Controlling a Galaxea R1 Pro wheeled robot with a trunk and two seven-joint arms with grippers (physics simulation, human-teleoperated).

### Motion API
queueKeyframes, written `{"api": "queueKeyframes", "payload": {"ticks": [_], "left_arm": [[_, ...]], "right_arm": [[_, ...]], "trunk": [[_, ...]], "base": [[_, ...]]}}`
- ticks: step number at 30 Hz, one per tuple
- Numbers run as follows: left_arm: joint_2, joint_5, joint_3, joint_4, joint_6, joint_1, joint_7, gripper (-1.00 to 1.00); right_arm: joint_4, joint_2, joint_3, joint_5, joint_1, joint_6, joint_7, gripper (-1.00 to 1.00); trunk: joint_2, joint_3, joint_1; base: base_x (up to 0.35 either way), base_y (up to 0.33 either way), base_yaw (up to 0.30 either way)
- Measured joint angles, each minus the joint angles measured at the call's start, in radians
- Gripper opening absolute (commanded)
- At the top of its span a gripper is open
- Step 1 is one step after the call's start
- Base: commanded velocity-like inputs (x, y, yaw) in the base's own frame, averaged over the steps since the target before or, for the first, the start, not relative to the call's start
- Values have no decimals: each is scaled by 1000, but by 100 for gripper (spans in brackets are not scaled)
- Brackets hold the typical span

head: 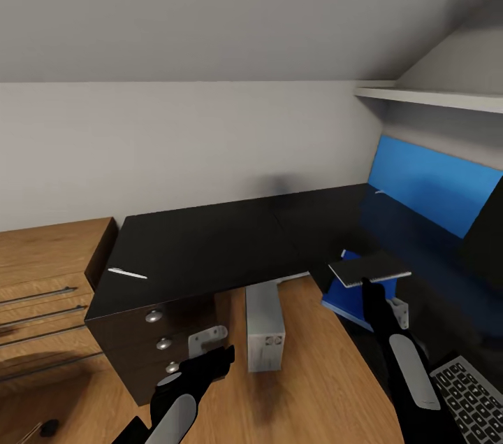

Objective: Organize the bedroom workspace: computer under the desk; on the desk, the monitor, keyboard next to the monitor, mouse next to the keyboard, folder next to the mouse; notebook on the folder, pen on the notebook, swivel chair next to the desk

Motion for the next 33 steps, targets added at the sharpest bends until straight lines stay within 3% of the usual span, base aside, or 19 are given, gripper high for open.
{"api": "queueKeyframes", "payload": {"ticks": [33], "left_arm": [[2, -3, -18, 0, -3, 0, 3, 100]], "right_arm": [[56, -6, -18, -1, -3, -1, -46, -100]], "trunk": [[0, 0, 0]], "base": [[72, -28, 0]]}}
